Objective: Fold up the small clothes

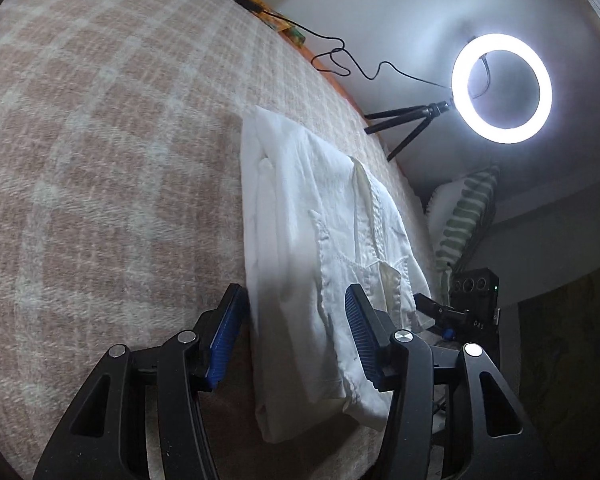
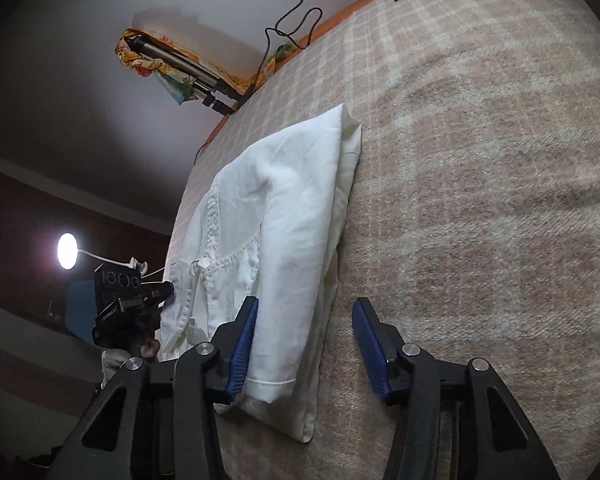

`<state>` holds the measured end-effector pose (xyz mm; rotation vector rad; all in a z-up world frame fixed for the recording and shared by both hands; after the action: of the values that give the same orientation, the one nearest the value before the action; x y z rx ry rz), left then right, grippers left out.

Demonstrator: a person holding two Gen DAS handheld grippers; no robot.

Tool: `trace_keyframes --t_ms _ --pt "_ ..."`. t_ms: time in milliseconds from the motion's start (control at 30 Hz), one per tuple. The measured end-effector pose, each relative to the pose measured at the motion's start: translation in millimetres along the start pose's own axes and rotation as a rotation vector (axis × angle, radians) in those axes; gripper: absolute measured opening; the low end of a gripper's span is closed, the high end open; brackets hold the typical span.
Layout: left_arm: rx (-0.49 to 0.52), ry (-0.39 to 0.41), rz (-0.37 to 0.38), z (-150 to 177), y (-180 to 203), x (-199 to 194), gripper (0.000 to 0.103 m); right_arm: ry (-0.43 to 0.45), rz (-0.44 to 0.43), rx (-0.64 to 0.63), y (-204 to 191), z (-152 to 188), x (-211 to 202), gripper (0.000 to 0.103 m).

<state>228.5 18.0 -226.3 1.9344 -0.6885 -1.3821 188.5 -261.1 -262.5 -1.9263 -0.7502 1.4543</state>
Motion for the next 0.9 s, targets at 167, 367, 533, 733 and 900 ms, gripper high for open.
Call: trace_keyframes --t_ms 167,367,533,733,900 --pt "0.088 0.009 -0.080 0.4 13.6 10.3 0.041 -0.011 -0.017 -0.006 -8.1 1.1 11.9 0.045" --pt "0.322 0.059 -0.281 9.2 41.3 12.1 0.020 0.008 0.096 -0.077 -22.3 3.2 13.0 0.017" --pt "0.488 0.118 -0.372 19.7 73.0 4.8 0.015 0.048 0.285 -0.279 -58.9 10.4 11.7 0.009" --pt "0.605 0.170 -0.394 21.1 107.3 0.5 0.015 0.109 0.352 -0.392 -85.4 14.0 -7.5 0.008" --pt "0.650 0.186 -0.369 19.1 127.5 8.4 0.015 0.156 0.375 -0.408 -88.2 11.0 -34.2 0.007"
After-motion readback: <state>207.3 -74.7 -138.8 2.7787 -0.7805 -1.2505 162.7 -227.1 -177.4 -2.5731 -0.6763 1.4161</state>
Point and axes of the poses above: each gripper's, at about its wrist camera, not at the fingertips, and x roughly the way its jaws point, y to its right, z to its underside, the point moved 5 cm from there along x, roughly the way its jaws point, and after that the axes turned 4 degrees about -y, right-handed, at the moved point
